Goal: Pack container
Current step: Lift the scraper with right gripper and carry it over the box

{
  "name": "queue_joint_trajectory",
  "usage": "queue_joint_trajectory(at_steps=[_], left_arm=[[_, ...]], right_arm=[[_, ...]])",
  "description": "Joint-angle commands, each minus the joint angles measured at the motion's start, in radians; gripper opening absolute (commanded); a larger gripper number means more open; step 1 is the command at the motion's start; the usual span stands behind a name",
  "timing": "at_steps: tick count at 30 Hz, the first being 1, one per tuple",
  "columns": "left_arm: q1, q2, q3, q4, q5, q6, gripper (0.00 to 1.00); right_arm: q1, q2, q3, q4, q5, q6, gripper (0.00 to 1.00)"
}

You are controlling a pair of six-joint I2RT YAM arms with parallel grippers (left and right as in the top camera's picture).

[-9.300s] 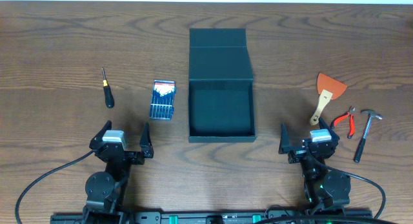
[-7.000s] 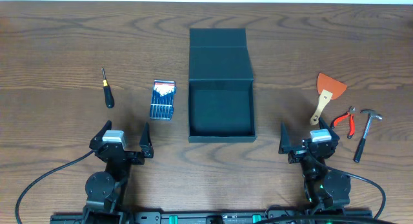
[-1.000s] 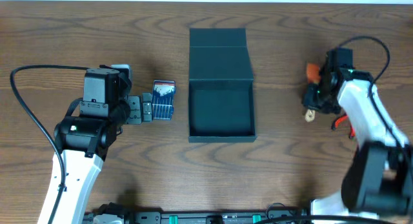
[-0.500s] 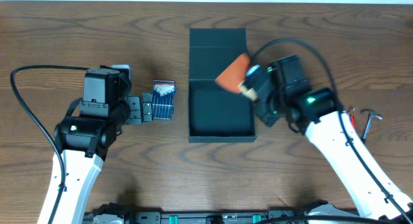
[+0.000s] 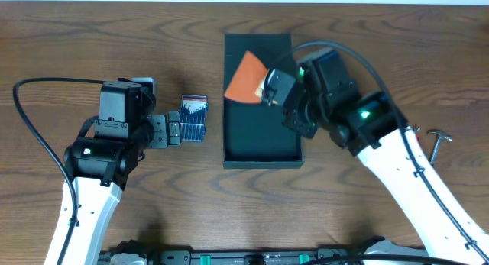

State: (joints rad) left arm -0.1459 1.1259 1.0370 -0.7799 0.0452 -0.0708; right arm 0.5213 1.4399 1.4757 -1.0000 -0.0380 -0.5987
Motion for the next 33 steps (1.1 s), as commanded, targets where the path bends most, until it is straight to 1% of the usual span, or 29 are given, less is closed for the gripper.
queue_joint_trajectory(at_steps=[1, 6, 21, 26, 33], left_arm=[[0.005, 0.004, 0.023, -0.001, -0.015, 0.016, 0.98], [0.005, 0.004, 0.023, -0.001, -0.015, 0.016, 0.98], [0.005, 0.004, 0.023, -0.001, -0.015, 0.017, 0.98], [0.005, 0.004, 0.023, -0.002, -0.016, 0.017, 0.98], [0.005, 0.004, 0.023, -0.002, -0.016, 0.017, 0.98]], right_arm=[[0.006, 0.085, 0.049, -0.032, -0.005, -0.08, 0.01], [0.003, 0.205, 0.049, -0.048, -0.004, -0.158, 0.01], [0.0, 0.416, 0.048, -0.048, -0.004, -0.177, 0.01], [-0.019, 0.459, 0.048, -0.052, -0.005, -0.177, 0.01], [-0.047, 0.465, 0.027, -0.048, -0.02, -0.177, 0.01]])
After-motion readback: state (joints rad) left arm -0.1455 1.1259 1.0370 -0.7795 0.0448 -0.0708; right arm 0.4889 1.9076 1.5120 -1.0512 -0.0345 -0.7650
